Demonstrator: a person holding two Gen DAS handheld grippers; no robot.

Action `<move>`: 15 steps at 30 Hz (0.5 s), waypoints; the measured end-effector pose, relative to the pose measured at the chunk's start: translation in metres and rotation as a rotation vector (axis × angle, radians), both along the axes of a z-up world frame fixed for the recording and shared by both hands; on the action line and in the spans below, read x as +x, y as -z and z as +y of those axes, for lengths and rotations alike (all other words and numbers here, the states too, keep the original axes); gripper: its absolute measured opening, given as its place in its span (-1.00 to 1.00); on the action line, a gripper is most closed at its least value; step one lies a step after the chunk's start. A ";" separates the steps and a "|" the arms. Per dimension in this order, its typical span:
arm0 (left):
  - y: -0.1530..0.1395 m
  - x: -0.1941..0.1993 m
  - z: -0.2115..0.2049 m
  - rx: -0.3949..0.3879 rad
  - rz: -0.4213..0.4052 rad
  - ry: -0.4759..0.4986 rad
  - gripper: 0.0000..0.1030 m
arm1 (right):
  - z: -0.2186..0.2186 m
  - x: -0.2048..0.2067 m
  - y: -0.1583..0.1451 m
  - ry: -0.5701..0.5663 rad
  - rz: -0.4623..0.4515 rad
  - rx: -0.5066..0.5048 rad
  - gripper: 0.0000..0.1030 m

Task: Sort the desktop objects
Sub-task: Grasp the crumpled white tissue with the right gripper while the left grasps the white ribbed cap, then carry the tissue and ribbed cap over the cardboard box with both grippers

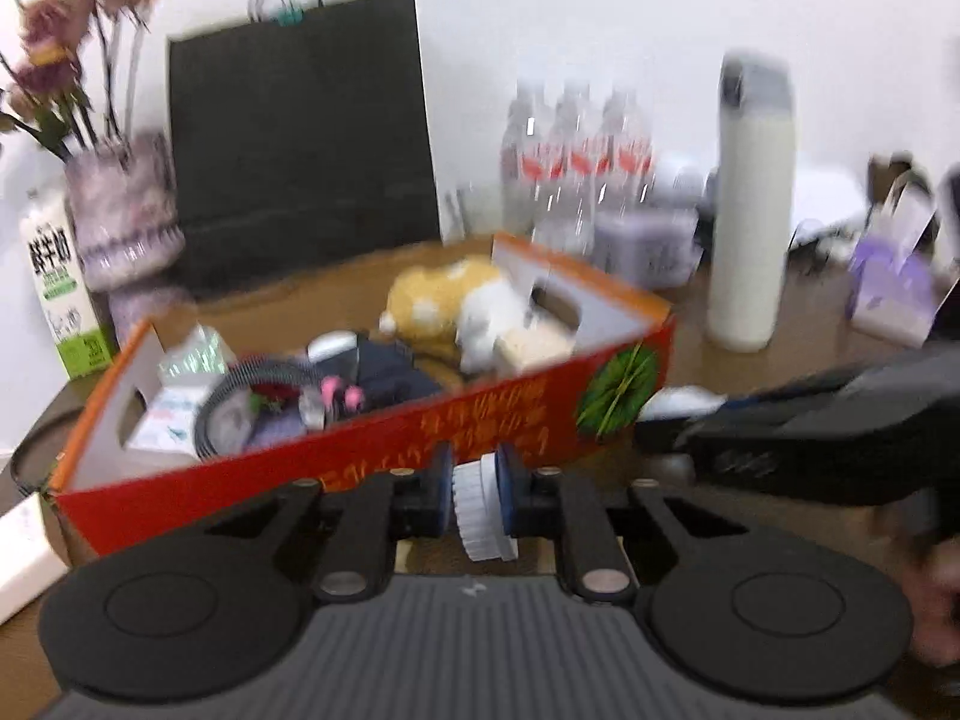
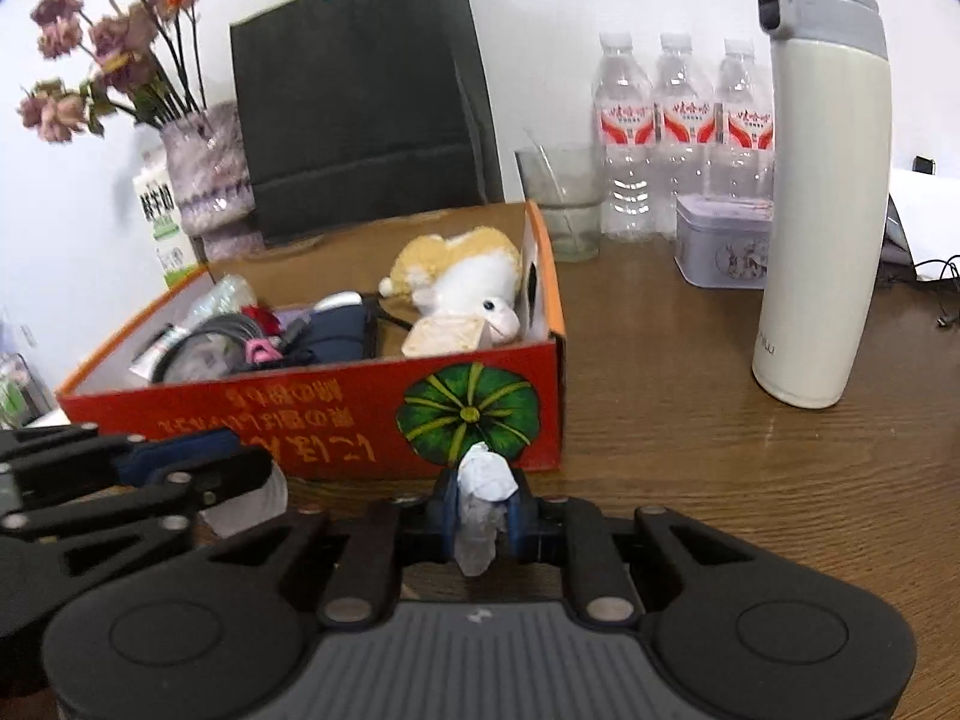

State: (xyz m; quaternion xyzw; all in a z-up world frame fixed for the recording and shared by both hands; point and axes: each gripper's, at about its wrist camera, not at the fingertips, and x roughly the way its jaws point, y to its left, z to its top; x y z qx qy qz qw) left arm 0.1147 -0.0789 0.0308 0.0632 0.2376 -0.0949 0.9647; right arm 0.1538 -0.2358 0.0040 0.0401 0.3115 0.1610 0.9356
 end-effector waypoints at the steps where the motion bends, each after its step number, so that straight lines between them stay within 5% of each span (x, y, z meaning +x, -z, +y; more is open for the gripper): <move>1: -0.009 -0.008 0.003 -0.028 -0.011 0.001 -0.71 | -0.001 -0.001 -0.002 -0.003 -0.008 0.009 -0.72; 7: -0.046 -0.066 0.037 -0.137 0.001 -0.074 -0.71 | -0.013 -0.012 -0.024 0.003 -0.063 0.060 -0.73; 15: -0.024 -0.143 0.064 -0.110 0.095 -0.194 -0.71 | 0.006 -0.057 -0.038 -0.044 -0.125 0.036 -0.73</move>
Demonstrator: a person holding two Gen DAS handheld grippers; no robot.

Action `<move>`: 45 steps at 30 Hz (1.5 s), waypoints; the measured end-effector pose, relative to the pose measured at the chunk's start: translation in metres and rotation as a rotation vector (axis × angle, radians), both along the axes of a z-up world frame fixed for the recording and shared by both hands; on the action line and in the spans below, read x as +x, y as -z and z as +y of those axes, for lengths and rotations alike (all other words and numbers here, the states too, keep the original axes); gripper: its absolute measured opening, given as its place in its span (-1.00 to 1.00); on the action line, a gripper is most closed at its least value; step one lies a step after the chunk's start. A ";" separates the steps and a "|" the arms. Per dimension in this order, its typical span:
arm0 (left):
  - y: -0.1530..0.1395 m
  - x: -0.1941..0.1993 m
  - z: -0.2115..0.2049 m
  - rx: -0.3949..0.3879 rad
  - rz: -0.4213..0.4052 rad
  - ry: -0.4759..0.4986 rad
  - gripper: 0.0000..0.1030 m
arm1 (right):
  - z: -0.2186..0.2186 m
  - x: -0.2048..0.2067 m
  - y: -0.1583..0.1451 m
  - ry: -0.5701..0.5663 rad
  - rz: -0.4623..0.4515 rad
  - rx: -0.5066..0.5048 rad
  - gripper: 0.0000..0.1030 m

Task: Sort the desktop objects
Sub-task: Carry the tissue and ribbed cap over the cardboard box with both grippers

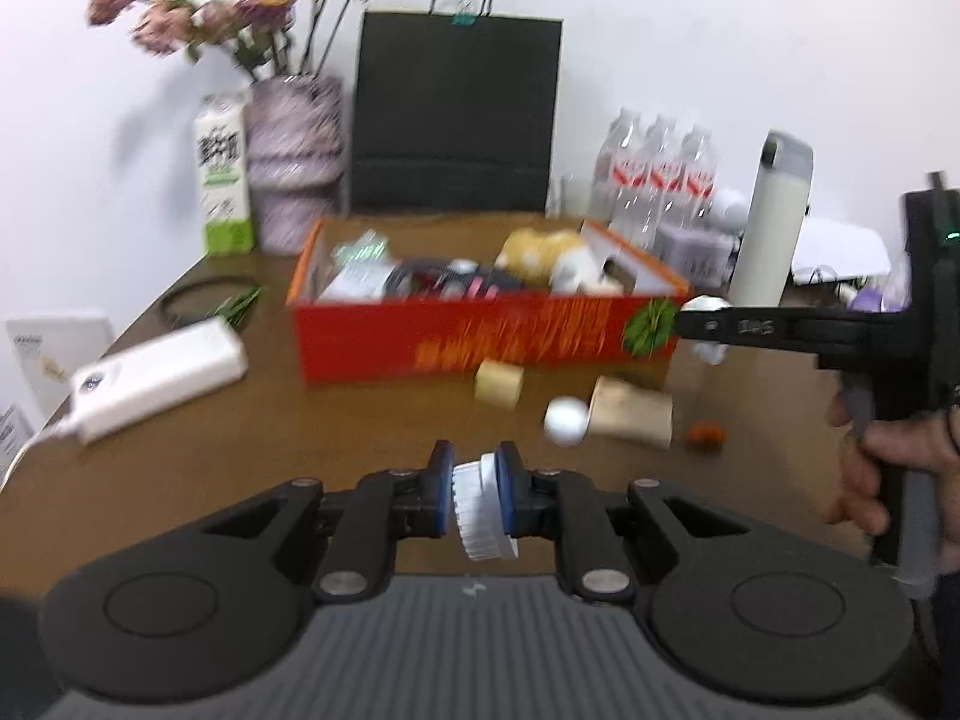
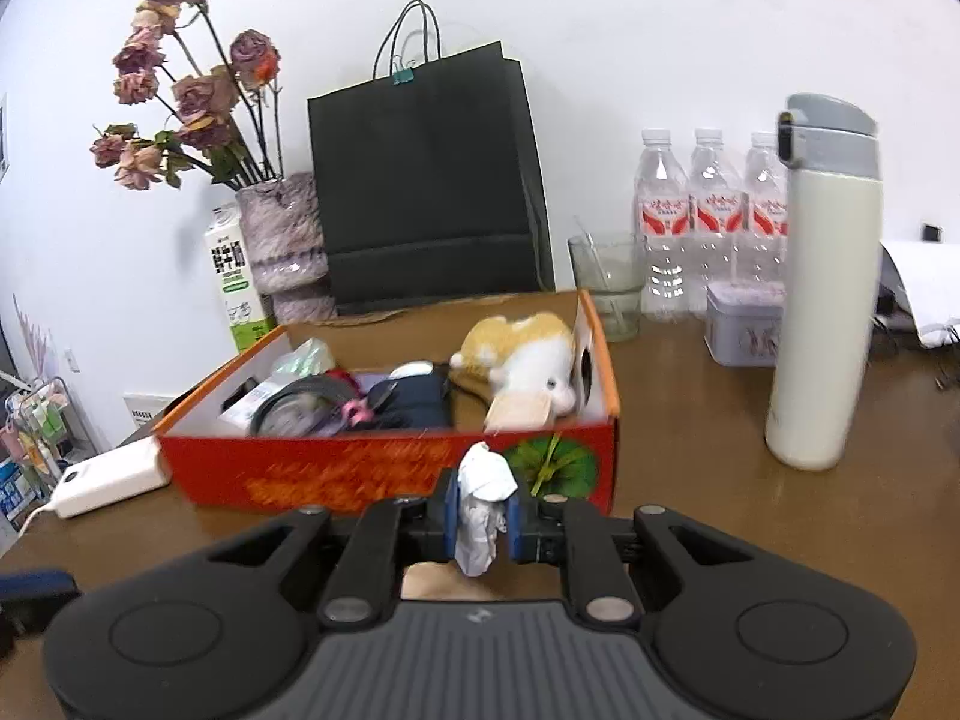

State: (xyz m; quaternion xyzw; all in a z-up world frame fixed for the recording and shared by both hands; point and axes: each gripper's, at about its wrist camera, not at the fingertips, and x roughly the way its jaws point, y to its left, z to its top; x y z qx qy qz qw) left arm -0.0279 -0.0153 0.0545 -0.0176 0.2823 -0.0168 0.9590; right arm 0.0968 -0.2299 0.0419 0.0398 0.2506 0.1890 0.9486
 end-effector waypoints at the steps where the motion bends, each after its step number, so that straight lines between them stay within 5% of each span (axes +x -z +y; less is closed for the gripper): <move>1: 0.003 -0.009 0.002 0.001 0.005 -0.001 -0.71 | 0.001 -0.015 0.002 0.008 0.000 -0.001 -0.73; 13: 0.024 -0.071 -0.009 -0.029 0.095 0.060 -0.70 | -0.007 -0.178 0.029 -0.078 0.089 -0.044 -0.73; 23: 0.014 -0.091 -0.023 -0.062 0.083 0.075 -0.70 | -0.024 -0.210 0.014 -0.078 0.042 -0.023 -0.73; 33: -0.037 -0.013 -0.008 0.025 -0.053 0.073 -0.70 | -0.025 -0.153 -0.018 -0.047 -0.020 -0.029 -0.73; 38: -0.062 0.065 0.004 0.050 -0.091 0.072 -0.70 | -0.016 -0.083 -0.052 -0.048 -0.063 0.024 -0.73; 45: -0.050 0.173 0.009 0.071 -0.026 0.049 -0.70 | 0.000 0.042 -0.067 -0.089 0.042 0.126 -0.73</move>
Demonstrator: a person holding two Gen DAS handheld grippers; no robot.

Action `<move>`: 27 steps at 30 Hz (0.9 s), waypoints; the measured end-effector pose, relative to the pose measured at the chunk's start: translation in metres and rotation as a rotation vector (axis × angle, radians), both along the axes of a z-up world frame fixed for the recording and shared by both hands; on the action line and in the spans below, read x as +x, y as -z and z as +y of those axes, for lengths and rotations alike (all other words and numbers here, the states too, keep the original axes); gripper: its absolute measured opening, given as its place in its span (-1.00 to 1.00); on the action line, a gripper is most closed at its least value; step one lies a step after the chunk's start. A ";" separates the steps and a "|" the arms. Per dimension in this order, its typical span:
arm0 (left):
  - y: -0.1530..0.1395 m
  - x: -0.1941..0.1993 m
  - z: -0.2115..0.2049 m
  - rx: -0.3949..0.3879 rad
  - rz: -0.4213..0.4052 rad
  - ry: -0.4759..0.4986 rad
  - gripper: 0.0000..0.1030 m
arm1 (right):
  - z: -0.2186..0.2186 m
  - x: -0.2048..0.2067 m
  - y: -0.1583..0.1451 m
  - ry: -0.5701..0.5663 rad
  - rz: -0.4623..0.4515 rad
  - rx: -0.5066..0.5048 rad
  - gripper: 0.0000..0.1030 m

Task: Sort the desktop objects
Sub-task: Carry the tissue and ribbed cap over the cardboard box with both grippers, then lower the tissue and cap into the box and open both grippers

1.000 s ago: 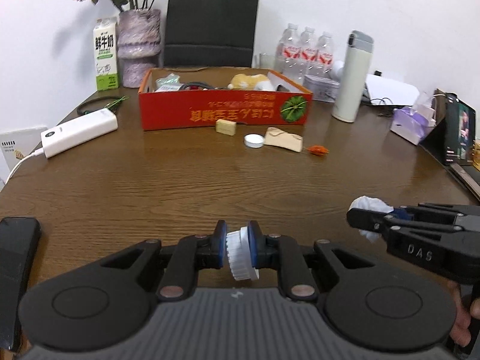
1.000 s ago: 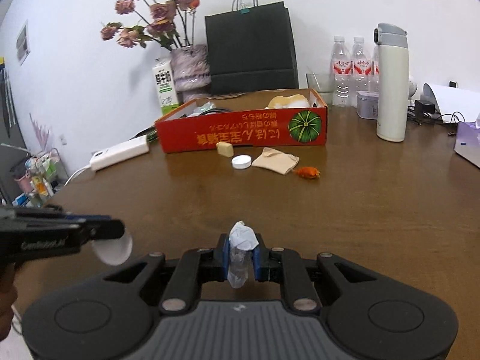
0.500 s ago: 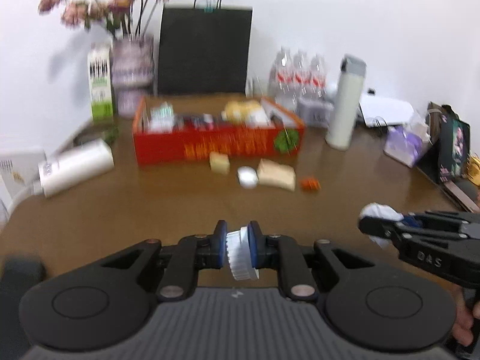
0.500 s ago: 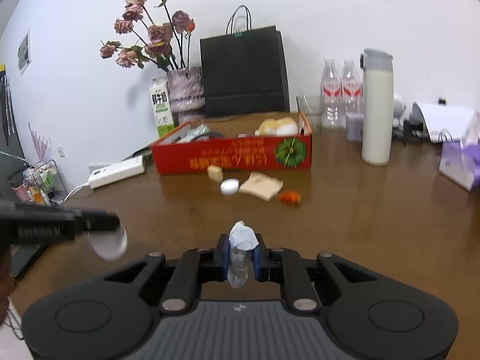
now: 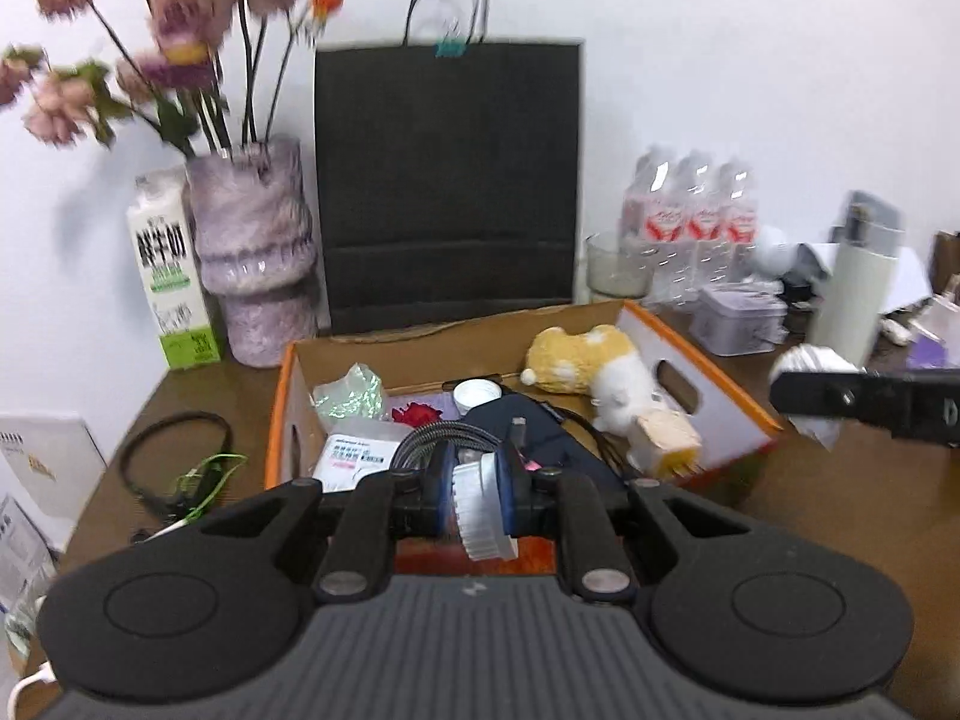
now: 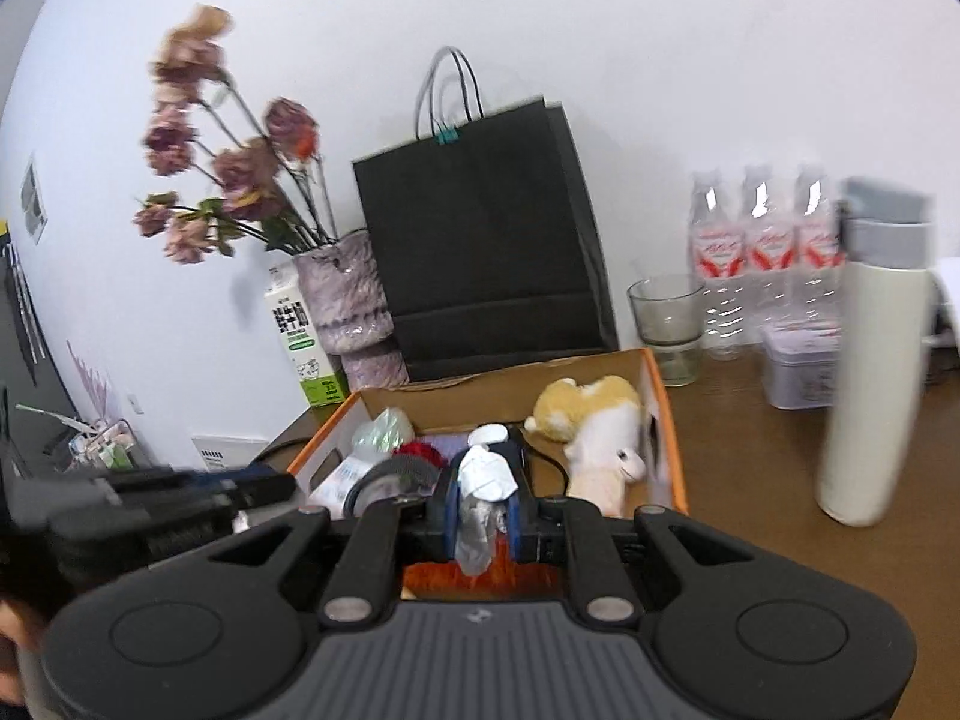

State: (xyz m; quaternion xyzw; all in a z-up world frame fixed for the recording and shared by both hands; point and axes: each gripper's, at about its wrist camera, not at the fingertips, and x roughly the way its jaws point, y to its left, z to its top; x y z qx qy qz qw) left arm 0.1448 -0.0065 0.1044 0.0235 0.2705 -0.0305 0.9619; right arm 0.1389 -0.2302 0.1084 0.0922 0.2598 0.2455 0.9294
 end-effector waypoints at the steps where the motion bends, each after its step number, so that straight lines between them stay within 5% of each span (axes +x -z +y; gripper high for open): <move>1: 0.005 0.013 -0.001 0.008 0.016 0.005 -0.70 | 0.004 0.018 0.003 0.003 0.019 0.005 -0.73; 5: 0.028 0.056 -0.007 0.084 0.056 -0.022 -0.70 | 0.025 0.083 0.026 -0.003 0.140 0.028 -0.73; 9: 0.046 0.082 -0.002 0.073 0.122 -0.059 -0.68 | 0.045 0.126 0.053 -0.010 0.236 0.031 -0.66; 14: 0.049 0.079 -0.003 0.094 0.101 -0.046 -0.62 | 0.059 0.145 0.074 0.005 0.220 -0.051 -0.32; 17: 0.045 0.077 -0.008 0.120 0.094 -0.048 -0.35 | 0.053 0.138 0.081 0.005 0.187 -0.011 -0.11; 20: 0.036 0.074 -0.011 0.118 0.077 -0.066 -0.20 | 0.054 0.137 0.073 -0.003 0.163 -0.055 -0.05; 27: 0.006 0.038 -0.012 0.048 0.011 -0.174 -0.04 | 0.046 0.128 0.055 -0.053 0.143 0.030 0.19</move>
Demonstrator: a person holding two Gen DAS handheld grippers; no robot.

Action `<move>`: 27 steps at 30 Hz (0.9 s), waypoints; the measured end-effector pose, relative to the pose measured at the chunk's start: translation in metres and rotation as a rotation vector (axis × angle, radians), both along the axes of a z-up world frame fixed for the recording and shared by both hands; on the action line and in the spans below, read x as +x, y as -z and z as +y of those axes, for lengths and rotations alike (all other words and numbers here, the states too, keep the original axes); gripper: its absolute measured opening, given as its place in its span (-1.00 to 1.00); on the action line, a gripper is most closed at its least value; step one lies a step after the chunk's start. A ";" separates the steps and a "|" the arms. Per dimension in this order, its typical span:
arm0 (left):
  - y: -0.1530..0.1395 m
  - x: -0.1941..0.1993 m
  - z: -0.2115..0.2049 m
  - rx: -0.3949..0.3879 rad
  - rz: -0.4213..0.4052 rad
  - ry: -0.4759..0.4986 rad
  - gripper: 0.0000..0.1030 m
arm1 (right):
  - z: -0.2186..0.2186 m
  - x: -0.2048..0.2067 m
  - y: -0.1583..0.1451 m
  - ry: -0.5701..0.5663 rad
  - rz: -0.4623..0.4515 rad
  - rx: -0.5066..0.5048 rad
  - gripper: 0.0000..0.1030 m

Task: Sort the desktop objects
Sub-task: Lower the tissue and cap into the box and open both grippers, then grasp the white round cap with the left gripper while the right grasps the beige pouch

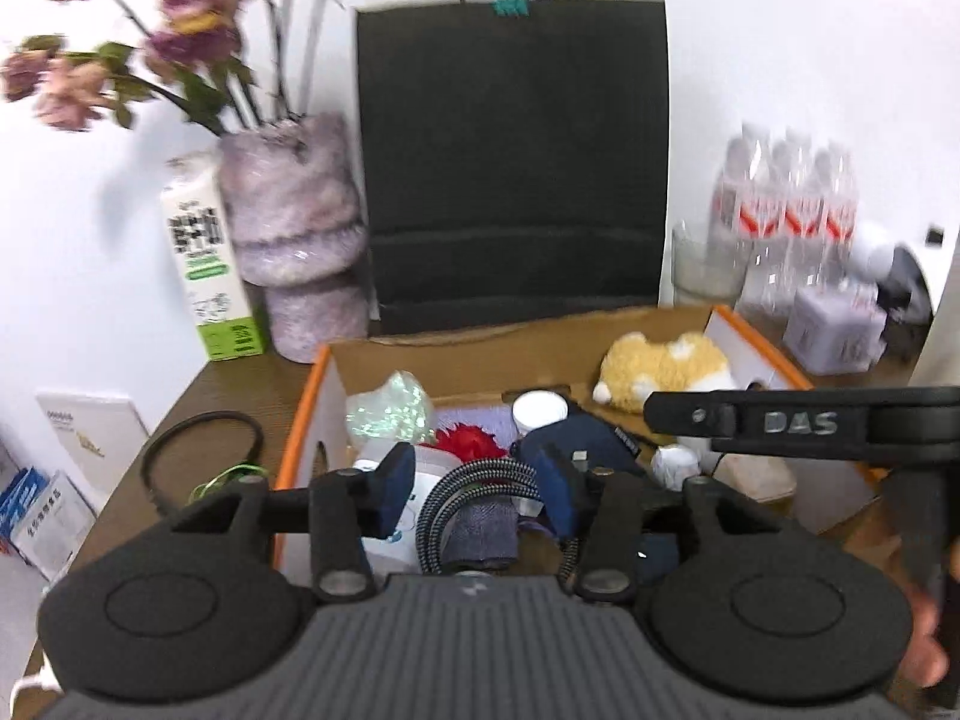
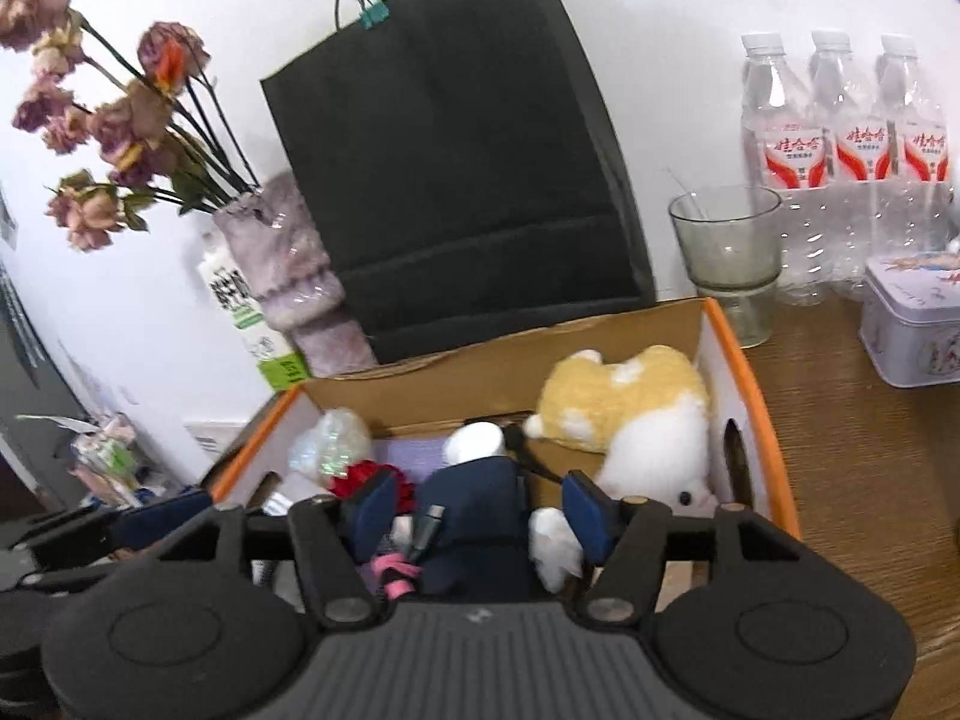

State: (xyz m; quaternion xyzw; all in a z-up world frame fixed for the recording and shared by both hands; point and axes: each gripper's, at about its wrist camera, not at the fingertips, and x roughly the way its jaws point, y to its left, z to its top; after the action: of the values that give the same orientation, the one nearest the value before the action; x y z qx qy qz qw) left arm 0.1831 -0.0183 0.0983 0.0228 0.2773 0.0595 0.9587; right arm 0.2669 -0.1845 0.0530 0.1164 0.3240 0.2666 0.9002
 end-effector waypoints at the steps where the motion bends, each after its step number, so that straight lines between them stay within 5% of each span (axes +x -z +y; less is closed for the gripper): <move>1: -0.003 -0.007 -0.001 -0.004 -0.012 0.004 -0.01 | 0.000 -0.002 -0.002 0.004 -0.007 -0.002 0.19; 12: -0.006 -0.087 -0.004 -0.036 -0.024 0.018 0.25 | 0.012 -0.038 -0.038 0.006 -0.152 -0.050 0.21; 17: 0.005 -0.137 -0.007 0.003 -0.030 0.043 0.50 | 0.014 -0.084 -0.058 -0.023 -0.240 -0.099 0.42; 23: 0.035 -0.185 -0.005 -0.093 0.031 0.075 0.59 | 0.000 -0.151 -0.037 -0.030 -0.201 -0.224 0.45; 27: 0.056 -0.205 -0.008 -0.155 0.061 0.097 0.61 | -0.032 -0.190 0.001 0.015 -0.109 -0.220 0.46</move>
State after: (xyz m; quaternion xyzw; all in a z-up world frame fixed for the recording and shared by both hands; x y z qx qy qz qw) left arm -0.0217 -0.0263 0.0423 -0.0360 0.3089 -0.0092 0.9504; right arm 0.0764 -0.2161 0.0523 0.0049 0.3010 0.2288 0.9258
